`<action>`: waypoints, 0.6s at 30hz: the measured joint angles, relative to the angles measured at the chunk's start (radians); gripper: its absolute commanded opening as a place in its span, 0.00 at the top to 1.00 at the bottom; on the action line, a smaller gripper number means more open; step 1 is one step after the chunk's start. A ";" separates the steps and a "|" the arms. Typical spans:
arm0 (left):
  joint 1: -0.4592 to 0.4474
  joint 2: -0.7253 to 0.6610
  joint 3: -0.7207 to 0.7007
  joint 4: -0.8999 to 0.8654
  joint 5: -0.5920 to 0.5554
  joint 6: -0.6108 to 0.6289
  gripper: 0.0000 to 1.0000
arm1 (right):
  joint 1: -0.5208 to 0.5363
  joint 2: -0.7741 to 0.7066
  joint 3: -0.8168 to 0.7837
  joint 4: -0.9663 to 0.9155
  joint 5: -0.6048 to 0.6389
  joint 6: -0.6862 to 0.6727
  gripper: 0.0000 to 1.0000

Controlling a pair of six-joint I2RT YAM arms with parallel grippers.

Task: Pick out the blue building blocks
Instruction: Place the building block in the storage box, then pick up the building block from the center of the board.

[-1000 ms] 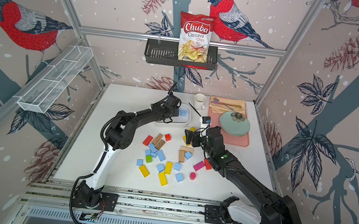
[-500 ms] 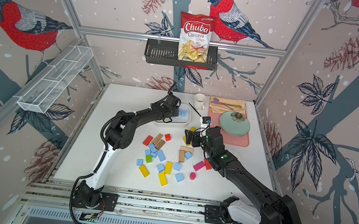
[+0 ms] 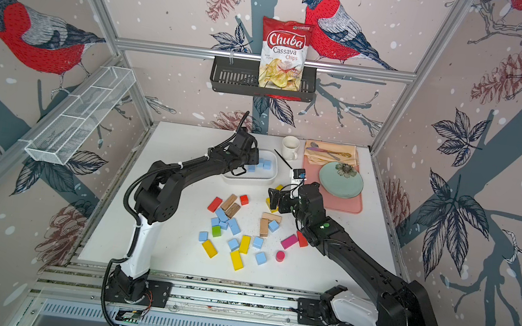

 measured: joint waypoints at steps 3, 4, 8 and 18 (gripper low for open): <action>-0.005 -0.095 -0.122 0.047 0.000 0.028 0.22 | 0.004 0.007 0.010 -0.019 0.002 -0.010 0.00; -0.008 -0.127 -0.163 0.066 0.000 0.034 0.21 | 0.006 0.008 0.013 -0.031 0.004 -0.018 0.00; -0.025 -0.234 -0.296 0.133 0.000 0.082 0.07 | 0.015 0.028 0.039 -0.075 0.021 -0.020 0.00; -0.071 -0.407 -0.576 0.309 0.003 0.204 0.04 | 0.121 0.113 0.102 -0.216 0.154 -0.049 0.00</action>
